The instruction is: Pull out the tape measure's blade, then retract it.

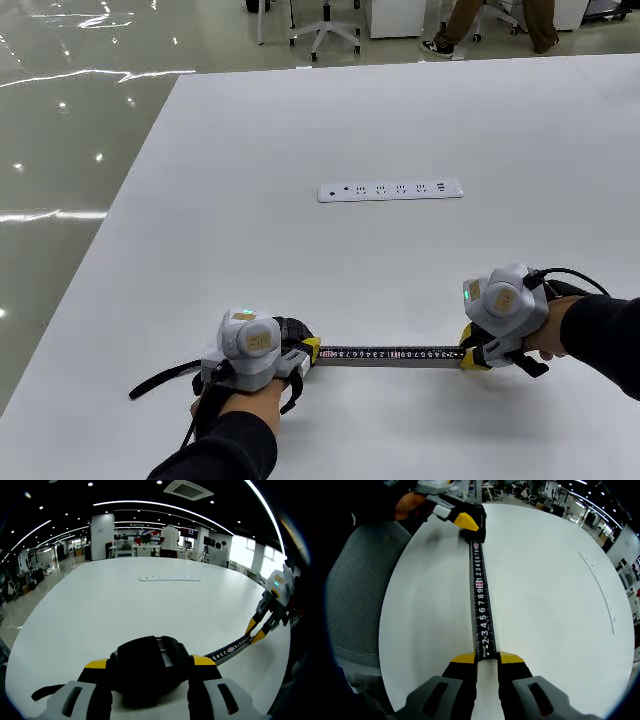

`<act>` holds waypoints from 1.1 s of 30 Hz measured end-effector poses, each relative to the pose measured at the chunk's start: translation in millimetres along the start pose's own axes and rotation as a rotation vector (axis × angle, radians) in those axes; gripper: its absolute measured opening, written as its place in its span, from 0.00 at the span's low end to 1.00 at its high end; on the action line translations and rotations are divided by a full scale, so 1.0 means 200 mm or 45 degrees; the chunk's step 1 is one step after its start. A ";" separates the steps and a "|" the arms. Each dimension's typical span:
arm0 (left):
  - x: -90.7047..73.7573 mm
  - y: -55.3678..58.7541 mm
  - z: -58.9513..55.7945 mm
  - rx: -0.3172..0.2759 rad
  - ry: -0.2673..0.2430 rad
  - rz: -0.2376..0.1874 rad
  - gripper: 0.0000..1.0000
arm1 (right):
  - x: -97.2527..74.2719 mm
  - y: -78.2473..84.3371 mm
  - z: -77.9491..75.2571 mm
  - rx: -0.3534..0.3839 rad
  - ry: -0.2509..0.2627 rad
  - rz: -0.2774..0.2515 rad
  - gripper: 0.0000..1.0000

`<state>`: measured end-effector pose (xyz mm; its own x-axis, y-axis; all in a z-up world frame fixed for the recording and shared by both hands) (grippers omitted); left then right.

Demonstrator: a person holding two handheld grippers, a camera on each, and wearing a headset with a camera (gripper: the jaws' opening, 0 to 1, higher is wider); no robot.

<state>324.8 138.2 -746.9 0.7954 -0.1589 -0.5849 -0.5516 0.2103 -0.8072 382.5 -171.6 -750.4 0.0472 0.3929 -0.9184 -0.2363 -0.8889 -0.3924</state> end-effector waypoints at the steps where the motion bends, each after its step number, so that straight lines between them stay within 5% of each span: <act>1: 0.00 0.00 0.00 0.000 0.001 0.000 0.57 | 0.00 0.00 0.00 0.000 0.000 0.000 0.10; 33: 0.00 0.00 0.01 -0.016 0.019 0.010 0.57 | 0.04 -0.09 0.02 -0.013 -0.005 -0.023 0.11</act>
Point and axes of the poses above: the centre of the closed fingertips' face, and the gripper's own axes: x roughly forward along the fingers, z roughly to its left, y roughly out of its underside, the point moved 10 cm from there along -x, roughly backward along the fingers, and after that the axes turned 10 degrees about x, right-handed, at the moved point
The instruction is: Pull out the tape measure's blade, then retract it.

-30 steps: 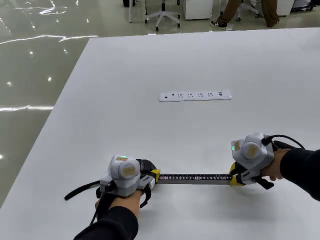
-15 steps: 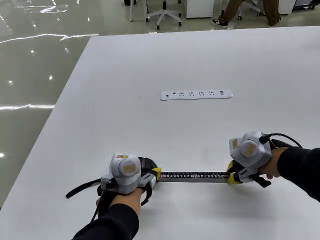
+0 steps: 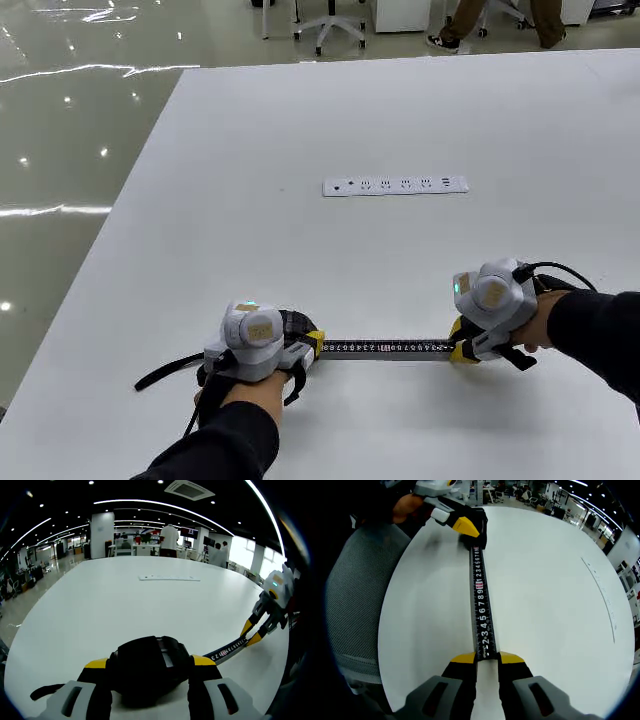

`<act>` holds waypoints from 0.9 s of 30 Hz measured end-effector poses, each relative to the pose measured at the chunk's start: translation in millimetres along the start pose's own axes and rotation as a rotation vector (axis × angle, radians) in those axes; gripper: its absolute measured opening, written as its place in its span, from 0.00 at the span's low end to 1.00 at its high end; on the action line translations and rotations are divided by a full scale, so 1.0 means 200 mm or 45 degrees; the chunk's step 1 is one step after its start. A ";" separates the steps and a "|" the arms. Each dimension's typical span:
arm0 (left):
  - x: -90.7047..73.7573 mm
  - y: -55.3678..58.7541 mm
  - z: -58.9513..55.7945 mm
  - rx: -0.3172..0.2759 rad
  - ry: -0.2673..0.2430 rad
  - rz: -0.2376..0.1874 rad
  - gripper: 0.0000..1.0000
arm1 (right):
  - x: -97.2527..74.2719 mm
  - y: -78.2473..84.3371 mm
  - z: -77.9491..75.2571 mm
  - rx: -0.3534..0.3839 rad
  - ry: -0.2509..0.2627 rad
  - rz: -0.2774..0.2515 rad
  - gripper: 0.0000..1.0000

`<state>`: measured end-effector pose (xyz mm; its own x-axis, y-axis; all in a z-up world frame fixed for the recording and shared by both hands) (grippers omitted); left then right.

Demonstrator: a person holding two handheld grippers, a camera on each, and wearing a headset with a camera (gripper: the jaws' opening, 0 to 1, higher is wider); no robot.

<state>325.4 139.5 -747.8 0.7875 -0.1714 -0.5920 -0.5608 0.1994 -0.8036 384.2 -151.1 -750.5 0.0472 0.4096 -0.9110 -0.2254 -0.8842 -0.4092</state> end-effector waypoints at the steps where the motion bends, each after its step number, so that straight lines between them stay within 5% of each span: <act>1: 0.00 0.00 0.00 -0.001 0.001 0.001 0.58 | 0.00 0.00 0.00 -0.002 0.000 -0.001 0.11; 27: 0.00 0.00 0.00 -0.007 0.004 -0.001 0.58 | 0.04 -0.06 0.01 -0.035 -0.015 -0.010 0.12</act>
Point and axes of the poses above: the centre of the closed fingertips' face, and the gripper's own axes: x roughly forward along the fingers, z roughly to its left, y roughly out of its underside, the point moved 10 cm from there along -x, roughly backward along the fingers, and after that the axes turned 10 degrees about x, right-handed, at the moved point
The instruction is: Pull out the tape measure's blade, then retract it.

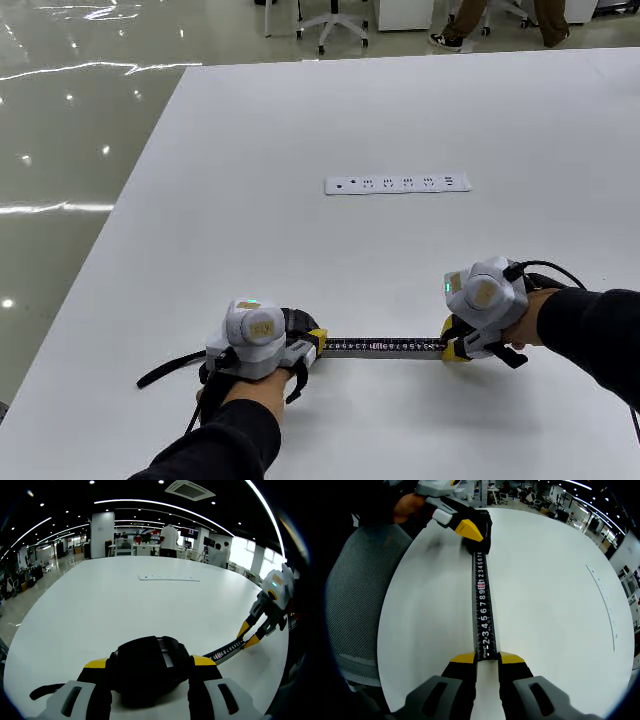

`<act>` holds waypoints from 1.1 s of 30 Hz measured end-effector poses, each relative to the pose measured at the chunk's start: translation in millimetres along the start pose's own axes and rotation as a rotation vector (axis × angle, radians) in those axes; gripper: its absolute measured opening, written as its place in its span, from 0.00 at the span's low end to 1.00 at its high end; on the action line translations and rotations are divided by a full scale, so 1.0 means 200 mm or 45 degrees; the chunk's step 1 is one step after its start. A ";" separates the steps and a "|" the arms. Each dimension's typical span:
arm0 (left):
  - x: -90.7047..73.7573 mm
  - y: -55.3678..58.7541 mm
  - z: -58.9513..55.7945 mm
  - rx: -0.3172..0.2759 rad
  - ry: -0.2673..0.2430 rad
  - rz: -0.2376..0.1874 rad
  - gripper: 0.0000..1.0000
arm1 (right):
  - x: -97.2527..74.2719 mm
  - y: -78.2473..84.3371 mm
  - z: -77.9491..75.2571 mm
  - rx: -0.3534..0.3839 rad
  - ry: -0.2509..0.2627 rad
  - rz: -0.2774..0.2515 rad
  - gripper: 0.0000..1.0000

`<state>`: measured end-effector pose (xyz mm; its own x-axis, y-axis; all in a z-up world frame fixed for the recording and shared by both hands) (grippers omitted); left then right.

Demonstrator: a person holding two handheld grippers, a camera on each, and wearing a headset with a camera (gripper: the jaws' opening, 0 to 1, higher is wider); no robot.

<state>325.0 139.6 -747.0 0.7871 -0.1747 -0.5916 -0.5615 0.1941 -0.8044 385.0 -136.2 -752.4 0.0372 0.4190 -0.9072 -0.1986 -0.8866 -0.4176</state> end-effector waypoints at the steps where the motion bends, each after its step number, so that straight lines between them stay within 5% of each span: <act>1: 0.00 0.00 0.00 0.000 0.000 0.000 0.58 | 0.00 0.00 0.00 -0.002 0.000 -0.002 0.12; 33: 0.00 -0.01 0.01 -0.020 0.018 0.020 0.58 | 0.06 -0.09 0.00 0.024 -0.008 -0.031 0.11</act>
Point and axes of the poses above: the centre of the closed fingertips' face, and the gripper's own axes: x roughly forward along the fingers, z roughly to its left, y roughly out of its underside, the point moved 10 cm from there along -x, roughly backward along the fingers, and after that the axes turned 10 degrees about x, right-handed, at the moved point
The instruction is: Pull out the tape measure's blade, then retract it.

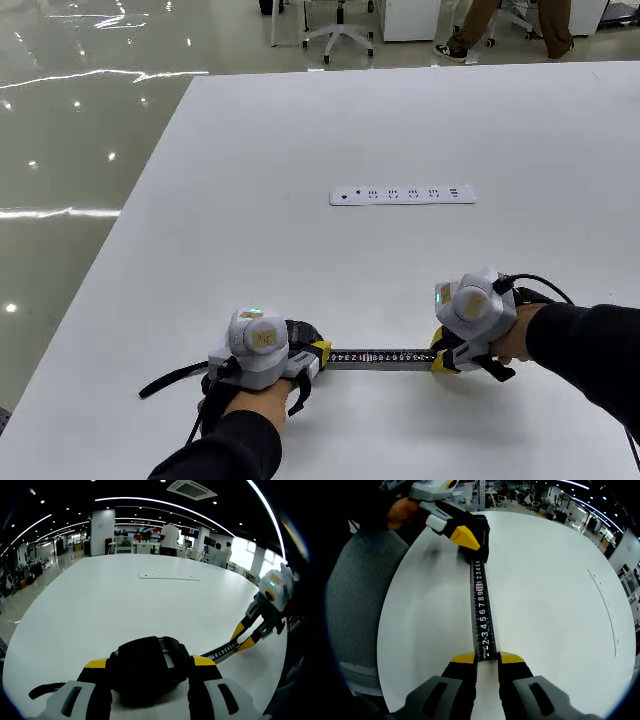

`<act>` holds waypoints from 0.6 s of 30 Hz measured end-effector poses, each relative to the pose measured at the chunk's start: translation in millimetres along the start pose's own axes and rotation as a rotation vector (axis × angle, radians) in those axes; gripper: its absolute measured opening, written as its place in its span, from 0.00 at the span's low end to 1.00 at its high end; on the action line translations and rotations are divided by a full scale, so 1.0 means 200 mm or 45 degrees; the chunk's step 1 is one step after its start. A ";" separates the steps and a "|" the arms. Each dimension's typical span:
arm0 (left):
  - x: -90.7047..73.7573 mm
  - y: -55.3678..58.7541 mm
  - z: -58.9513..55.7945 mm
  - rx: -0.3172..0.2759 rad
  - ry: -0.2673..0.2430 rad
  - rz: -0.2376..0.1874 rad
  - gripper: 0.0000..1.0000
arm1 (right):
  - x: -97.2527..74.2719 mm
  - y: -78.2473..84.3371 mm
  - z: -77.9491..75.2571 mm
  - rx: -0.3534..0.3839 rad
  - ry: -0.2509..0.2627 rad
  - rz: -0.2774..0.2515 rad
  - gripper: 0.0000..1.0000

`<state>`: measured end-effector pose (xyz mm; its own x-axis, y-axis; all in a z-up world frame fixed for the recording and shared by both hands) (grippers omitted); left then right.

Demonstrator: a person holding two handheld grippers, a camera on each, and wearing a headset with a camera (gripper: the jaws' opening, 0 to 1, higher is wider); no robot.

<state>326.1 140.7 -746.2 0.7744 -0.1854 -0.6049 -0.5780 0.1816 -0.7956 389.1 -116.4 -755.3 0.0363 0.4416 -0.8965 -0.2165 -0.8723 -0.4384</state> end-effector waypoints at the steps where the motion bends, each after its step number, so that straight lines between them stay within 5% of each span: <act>1: 0.00 0.00 0.00 -0.001 0.001 0.002 0.58 | 0.00 -0.01 0.00 -0.003 0.000 -0.001 0.11; 18: -0.01 0.00 0.01 -0.019 0.021 -0.014 0.57 | 0.02 -0.06 0.03 0.005 0.003 -0.050 0.09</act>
<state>325.5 143.4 -745.6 0.7763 -0.2033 -0.5967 -0.5736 0.1648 -0.8024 385.5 -103.2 -753.3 0.0473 0.4752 -0.8786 -0.2191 -0.8533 -0.4732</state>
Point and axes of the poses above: the centre of the closed fingertips' face, and the gripper's own axes: x roughly forward along the fingers, z roughly to its left, y roughly out of its underside, the point moved 10 cm from there along -x, roughly backward along the fingers, and after that the axes turned 10 degrees about x, right-handed, at the moved point
